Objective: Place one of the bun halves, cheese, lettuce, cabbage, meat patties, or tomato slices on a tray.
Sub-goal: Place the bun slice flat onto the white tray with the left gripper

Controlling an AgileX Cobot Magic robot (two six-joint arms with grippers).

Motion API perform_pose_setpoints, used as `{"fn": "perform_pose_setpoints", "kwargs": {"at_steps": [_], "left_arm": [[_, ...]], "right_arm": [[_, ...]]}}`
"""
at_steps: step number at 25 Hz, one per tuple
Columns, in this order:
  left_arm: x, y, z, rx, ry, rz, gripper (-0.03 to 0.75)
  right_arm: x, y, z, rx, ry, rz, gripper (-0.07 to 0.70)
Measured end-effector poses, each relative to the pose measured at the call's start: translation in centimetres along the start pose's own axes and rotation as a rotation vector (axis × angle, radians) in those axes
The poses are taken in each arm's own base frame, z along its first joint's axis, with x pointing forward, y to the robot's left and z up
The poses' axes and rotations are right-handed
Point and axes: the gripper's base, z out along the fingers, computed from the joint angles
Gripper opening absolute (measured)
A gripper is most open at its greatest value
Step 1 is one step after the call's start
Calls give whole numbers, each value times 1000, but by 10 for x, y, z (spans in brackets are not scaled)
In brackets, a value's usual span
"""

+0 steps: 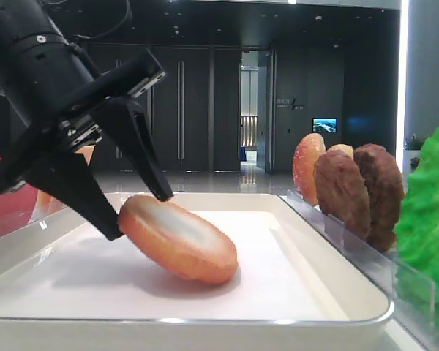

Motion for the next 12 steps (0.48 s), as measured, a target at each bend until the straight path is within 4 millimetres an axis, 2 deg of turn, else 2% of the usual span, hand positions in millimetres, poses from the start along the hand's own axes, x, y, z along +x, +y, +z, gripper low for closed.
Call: {"fn": "perform_pose_setpoints", "kwargs": {"at_steps": [3, 5, 8, 12], "left_arm": [[0, 1, 0, -9, 3, -5, 483], [0, 2, 0, -19, 6, -13, 539], [2, 4, -3, -54, 7, -15, 575], [2, 5, -17, -96, 0, -32, 584]], "right_arm": [[0, 0, 0, 0, 0, 0, 485], [0, 0, 0, 0, 0, 0, 485], [0, 0, 0, 0, 0, 0, 485], [0, 0, 0, 0, 0, 0, 485]]}}
